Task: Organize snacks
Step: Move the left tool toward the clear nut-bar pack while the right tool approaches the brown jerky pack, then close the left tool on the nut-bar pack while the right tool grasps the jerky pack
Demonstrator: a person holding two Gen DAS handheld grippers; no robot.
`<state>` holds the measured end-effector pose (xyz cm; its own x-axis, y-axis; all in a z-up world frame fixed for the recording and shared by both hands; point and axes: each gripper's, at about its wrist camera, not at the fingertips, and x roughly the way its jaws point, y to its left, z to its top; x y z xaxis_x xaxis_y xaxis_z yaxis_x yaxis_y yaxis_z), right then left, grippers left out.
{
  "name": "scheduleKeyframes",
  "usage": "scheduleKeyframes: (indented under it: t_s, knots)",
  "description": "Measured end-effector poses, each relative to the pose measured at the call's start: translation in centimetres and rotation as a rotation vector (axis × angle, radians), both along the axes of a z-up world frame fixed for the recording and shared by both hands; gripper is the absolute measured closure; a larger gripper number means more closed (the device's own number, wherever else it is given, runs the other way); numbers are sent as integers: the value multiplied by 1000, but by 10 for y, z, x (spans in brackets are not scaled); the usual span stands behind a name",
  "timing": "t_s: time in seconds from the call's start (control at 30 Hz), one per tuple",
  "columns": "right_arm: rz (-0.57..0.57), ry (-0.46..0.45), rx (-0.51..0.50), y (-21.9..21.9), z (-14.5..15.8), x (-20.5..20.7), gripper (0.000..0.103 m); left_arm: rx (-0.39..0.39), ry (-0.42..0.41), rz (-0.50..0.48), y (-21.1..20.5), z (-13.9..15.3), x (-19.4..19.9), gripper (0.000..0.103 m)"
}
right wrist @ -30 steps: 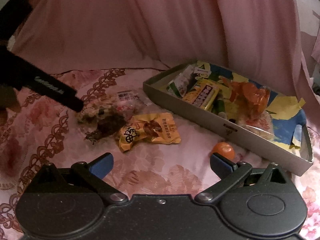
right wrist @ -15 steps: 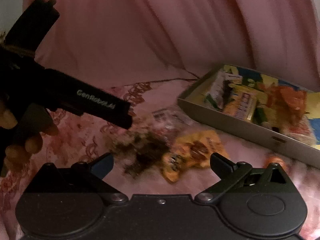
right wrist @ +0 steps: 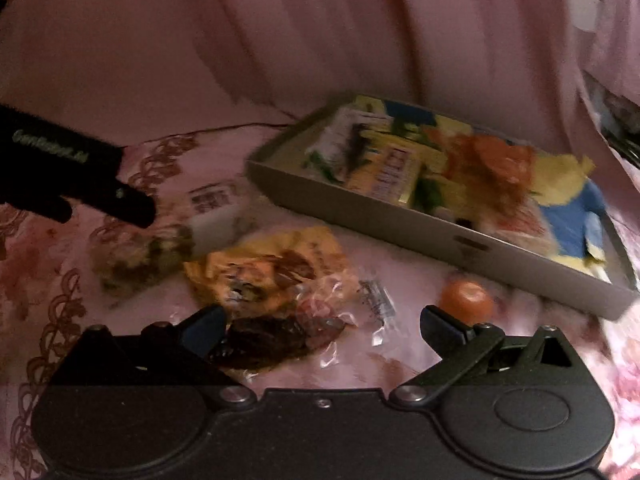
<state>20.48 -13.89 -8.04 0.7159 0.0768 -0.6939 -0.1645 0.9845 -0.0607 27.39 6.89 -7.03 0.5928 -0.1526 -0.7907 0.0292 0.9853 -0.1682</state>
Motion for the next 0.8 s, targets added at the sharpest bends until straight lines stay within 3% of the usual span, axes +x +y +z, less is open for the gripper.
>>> scheduleKeyframes:
  t_s: [0.23,0.37,0.43,0.5,0.6,0.8]
  knots:
    - [8,44,25,-1,2,-13,1,51,-18,-106,-22,-4,2,7]
    - [-6,99,132,-4,2,-17,1,-4,32,-134,-25,-11,10,28]
    - [-11,107,187,-8,3,-19,1,-43,52,-127,-23,-14,13,33]
    - [-24,116,222,-10,1,-15,1,-37,44,-131,-23,-13,14,42]
    - [-49,123,257,-13,-5,-9,13,-53,55,-146,-24,-14,14,51]
    - [-72,79,266,-18,-8,0,21,-89,119,-124,-19,-12,13,55]
